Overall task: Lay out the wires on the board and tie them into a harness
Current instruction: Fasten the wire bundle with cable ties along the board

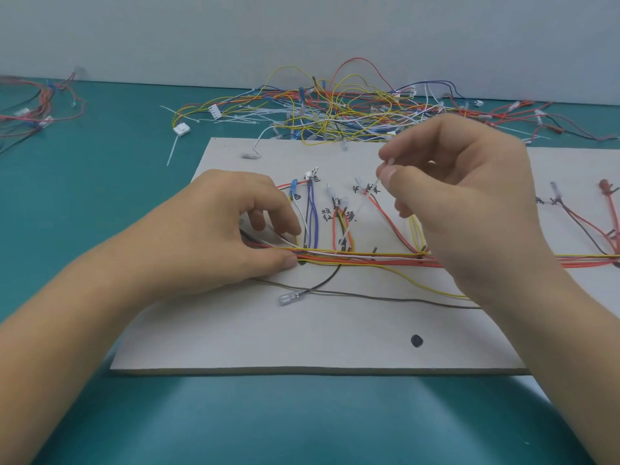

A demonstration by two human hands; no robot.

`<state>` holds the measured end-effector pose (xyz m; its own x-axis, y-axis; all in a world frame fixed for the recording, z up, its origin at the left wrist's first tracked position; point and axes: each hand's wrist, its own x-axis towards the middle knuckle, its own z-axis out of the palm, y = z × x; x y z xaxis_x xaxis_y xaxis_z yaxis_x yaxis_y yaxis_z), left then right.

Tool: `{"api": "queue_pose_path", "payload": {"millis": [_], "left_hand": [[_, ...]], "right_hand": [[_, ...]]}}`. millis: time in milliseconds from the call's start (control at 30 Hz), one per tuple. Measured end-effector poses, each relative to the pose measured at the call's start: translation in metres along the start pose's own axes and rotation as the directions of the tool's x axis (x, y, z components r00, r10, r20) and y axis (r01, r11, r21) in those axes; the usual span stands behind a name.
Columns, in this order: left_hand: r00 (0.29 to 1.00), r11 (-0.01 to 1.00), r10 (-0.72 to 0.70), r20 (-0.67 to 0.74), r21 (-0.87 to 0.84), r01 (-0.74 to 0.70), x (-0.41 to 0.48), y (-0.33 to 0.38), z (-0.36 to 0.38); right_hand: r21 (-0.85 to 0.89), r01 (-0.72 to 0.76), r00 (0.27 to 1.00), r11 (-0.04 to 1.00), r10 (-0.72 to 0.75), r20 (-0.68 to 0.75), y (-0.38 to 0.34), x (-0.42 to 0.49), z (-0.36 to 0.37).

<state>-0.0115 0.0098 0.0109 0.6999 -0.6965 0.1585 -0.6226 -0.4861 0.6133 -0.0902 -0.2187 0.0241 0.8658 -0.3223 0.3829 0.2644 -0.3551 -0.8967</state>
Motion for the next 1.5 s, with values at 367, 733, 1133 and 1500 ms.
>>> {"api": "queue_pose_path", "payload": {"millis": [367,733,1133,1500], "left_hand": [[1.0,1.0,-0.01,0.008,0.025,0.01,0.001,-0.001,0.001],[0.999,1.0,0.003,0.042,0.03,-0.004,0.003,-0.001,0.004],[0.999,0.998,0.054,0.003,0.045,-0.054,0.004,-0.004,0.006],[0.997,0.996,0.07,-0.015,0.056,-0.069,0.006,-0.009,0.007]], "right_hand": [[-0.055,0.089,0.995,0.994,-0.092,-0.046,0.001,-0.001,-0.001],[-0.085,0.116,0.991,0.99,-0.121,-0.051,0.002,0.0,0.001],[-0.092,0.141,0.988,0.986,-0.146,-0.051,-0.002,0.0,-0.001],[0.03,0.085,0.966,0.996,-0.075,-0.247,-0.005,0.018,-0.022]]}}
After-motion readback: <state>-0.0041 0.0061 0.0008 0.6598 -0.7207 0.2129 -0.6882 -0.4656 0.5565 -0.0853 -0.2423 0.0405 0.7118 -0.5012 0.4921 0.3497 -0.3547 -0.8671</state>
